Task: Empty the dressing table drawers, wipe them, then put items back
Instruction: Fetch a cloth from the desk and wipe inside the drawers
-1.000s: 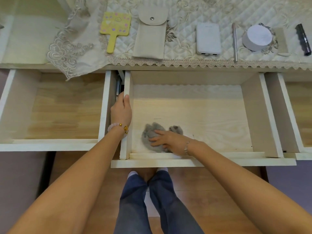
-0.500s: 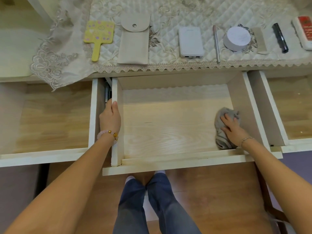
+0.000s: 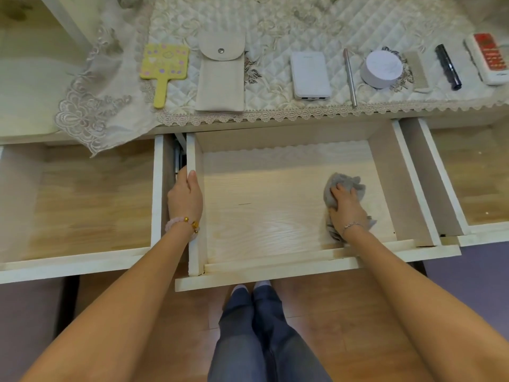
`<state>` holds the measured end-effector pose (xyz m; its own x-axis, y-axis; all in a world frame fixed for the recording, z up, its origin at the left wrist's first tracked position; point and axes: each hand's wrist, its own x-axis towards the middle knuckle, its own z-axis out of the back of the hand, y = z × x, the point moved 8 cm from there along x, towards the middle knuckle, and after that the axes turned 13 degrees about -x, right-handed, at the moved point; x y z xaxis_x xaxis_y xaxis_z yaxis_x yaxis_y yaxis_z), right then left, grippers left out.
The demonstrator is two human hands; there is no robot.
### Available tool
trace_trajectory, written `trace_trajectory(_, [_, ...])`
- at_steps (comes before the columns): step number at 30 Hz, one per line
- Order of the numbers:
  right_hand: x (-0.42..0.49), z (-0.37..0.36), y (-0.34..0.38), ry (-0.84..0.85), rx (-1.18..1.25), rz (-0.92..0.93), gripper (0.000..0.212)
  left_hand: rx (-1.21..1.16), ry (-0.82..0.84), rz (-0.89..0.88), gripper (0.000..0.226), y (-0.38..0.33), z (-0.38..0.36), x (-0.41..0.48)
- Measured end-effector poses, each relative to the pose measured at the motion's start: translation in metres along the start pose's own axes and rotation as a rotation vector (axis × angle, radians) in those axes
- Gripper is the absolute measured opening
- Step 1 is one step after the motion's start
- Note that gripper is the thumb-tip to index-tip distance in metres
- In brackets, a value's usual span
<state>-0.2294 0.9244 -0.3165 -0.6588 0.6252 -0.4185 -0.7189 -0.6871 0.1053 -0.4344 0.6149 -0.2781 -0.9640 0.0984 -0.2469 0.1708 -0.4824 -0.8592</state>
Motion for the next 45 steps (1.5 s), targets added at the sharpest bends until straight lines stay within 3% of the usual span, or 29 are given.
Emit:
trace_trajectory(2, [-0.003, 0.001, 0.007, -0.001, 0.023, -0.007, 0.049, 0.005, 0.012, 0.002, 0.044, -0.001, 0.0, 0.002])
trace_trajectory(12, [-0.054, 0.049, -0.004, -0.012, 0.617, -0.117, 0.04, 0.136, 0.171, 0.04, 0.046, -0.013, 0.002, -0.008])
trace_trajectory(16, [-0.082, 0.077, -0.008, -0.096, 0.835, -0.153, 0.04, 0.212, 0.104, -0.136, 0.044, -0.039, 0.012, -0.03])
trace_trajectory(19, [-0.093, 0.09, -0.016, -0.117, 0.934, -0.154, 0.041, 0.248, 0.179, -0.256, 0.043, -0.061, 0.001, -0.056])
trace_trajectory(23, [-0.102, 0.105, -0.037, -0.141, 0.957, -0.15, 0.041, 0.285, 0.39, -0.414, 0.042, -0.085, -0.035, -0.089])
trace_trajectory(26, [-0.1, 0.116, -0.066, -0.175, 0.947, -0.153, 0.04, 0.333, 0.456, -0.506, 0.042, -0.107, -0.064, -0.11])
trace_trajectory(32, [-0.072, 0.146, -0.142, -0.216, 0.86, -0.128, 0.044, 0.363, 0.441, -0.545, 0.041, -0.143, -0.138, -0.138])
trace_trajectory(39, [-0.004, 0.183, -0.248, -0.145, 0.851, -0.055, 0.044, 0.351, 0.437, -0.469, 0.041, -0.177, -0.277, -0.176])
trace_trajectory(45, [0.051, 0.19, -0.319, -0.09, 0.688, 0.019, 0.043, 0.248, 0.402, -0.413, 0.042, -0.219, -0.366, -0.21])
